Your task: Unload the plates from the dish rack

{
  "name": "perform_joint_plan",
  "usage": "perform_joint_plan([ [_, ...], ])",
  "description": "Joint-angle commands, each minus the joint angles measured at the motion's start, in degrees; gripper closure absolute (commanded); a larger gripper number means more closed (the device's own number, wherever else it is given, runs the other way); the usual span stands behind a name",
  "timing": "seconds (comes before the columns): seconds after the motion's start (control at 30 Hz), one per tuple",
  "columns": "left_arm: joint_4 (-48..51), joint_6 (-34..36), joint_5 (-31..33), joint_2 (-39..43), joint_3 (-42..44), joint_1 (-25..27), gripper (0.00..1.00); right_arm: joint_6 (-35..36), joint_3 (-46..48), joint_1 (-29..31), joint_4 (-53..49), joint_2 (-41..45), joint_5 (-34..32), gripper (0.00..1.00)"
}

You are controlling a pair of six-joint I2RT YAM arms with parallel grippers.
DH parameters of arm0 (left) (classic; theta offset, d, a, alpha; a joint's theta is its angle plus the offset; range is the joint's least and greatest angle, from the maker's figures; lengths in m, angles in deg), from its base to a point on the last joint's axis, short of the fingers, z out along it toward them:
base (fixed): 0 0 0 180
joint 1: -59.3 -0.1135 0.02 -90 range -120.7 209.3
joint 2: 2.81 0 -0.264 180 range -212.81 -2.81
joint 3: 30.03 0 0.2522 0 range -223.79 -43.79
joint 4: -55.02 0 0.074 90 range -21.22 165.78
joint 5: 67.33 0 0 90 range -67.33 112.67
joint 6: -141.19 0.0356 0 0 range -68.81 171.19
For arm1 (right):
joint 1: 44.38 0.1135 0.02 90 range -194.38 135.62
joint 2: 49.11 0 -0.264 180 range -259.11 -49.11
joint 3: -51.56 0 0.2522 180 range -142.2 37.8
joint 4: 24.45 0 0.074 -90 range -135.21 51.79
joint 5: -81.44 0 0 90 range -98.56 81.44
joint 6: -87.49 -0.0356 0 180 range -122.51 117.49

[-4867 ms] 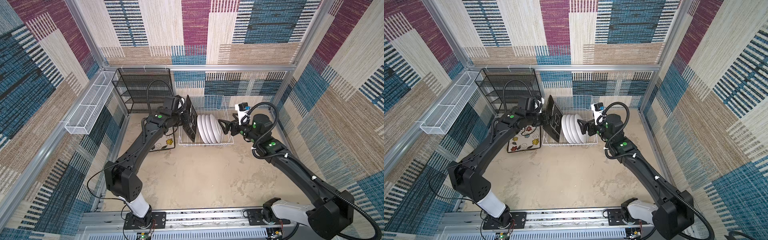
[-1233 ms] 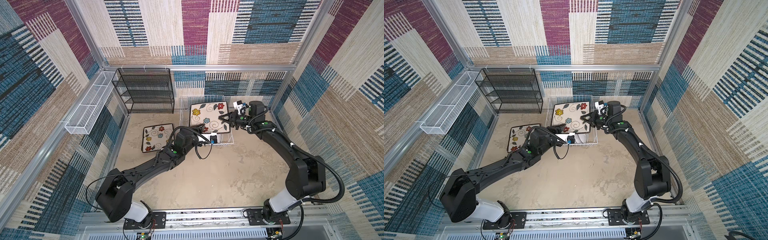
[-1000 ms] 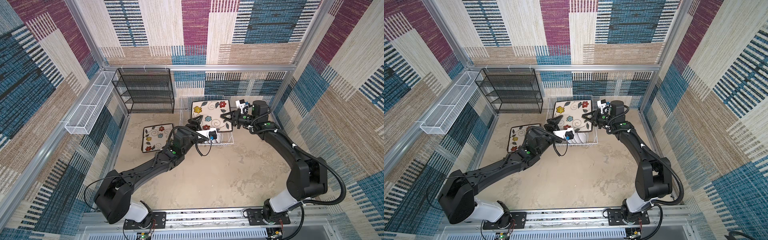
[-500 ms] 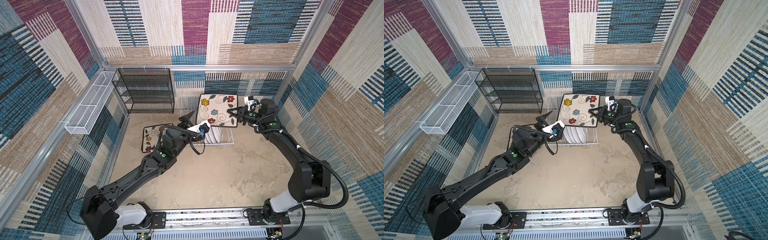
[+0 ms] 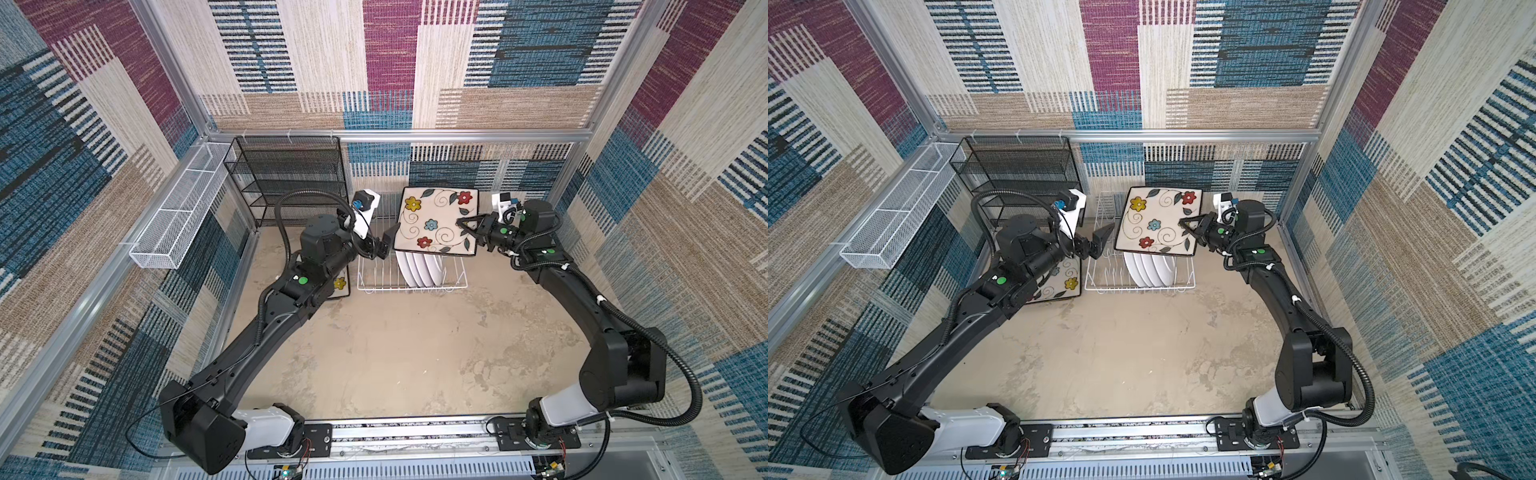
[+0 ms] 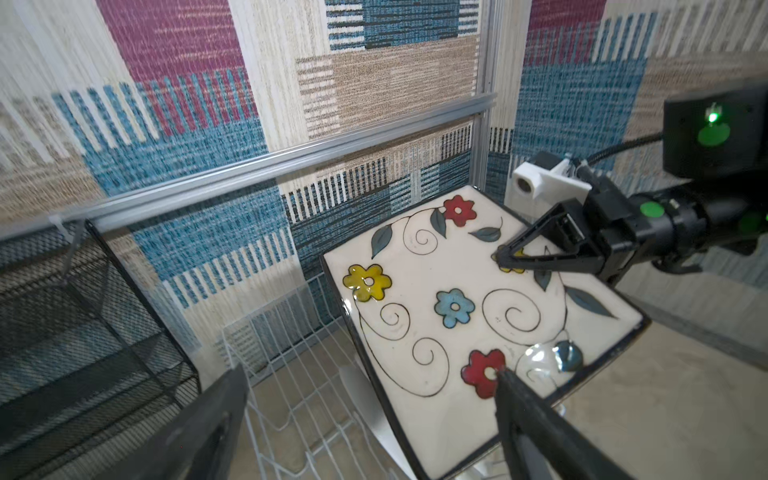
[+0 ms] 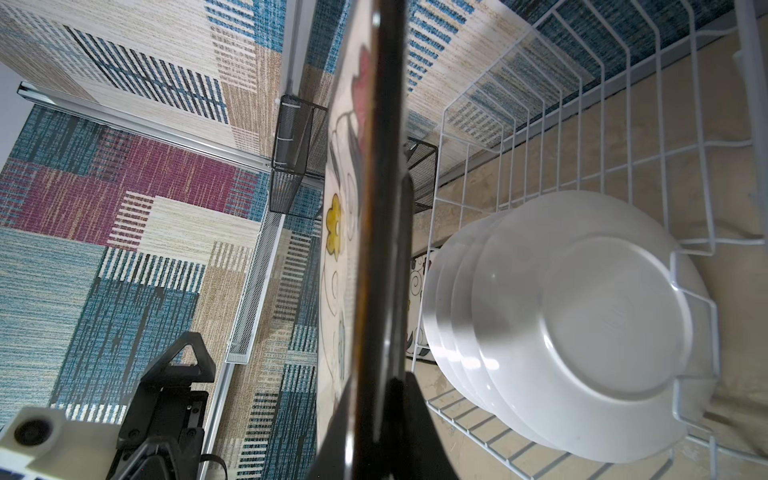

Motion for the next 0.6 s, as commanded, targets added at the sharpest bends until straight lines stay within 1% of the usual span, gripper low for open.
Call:
perform_joint_plan([
  [0.0, 3.12, -18.20, -8.39, -1.92, -2.73, -3.00, 0.06, -0.38, -0.26, 0.04, 9.46, 0.85, 2.07, 1.00],
  [0.1, 5.12, -27.62, -8.95, -3.53, -4.55, -6.15, 0.07, 0.18, 0.02, 0.05, 9.55, 0.99, 2.18, 1.00],
  [0.2, 5.00, -34.84, -13.45, -5.49, -5.04, -9.38, 0.08, 1.30, -0.47, 0.04, 9.17, 0.88, 2.75, 1.00],
  [0.27, 5.36, -37.56, -17.02, -7.28, -5.79, -10.72, 0.10, 2.37, -0.86, 0.04, 8.65, 1.03, 2.68, 1.00],
  [0.4, 7.04, -40.21, -23.25, -11.43, -7.97, -11.64, 0.10, 3.56, -1.33, 0.07, 8.23, 0.78, 3.44, 1.00],
  [0.57, 5.73, -45.27, -35.87, -19.21, -11.63, -11.60, 0.13, 3.90, -1.47, 0.04, 9.05, -0.08, 5.60, 1.00],
])
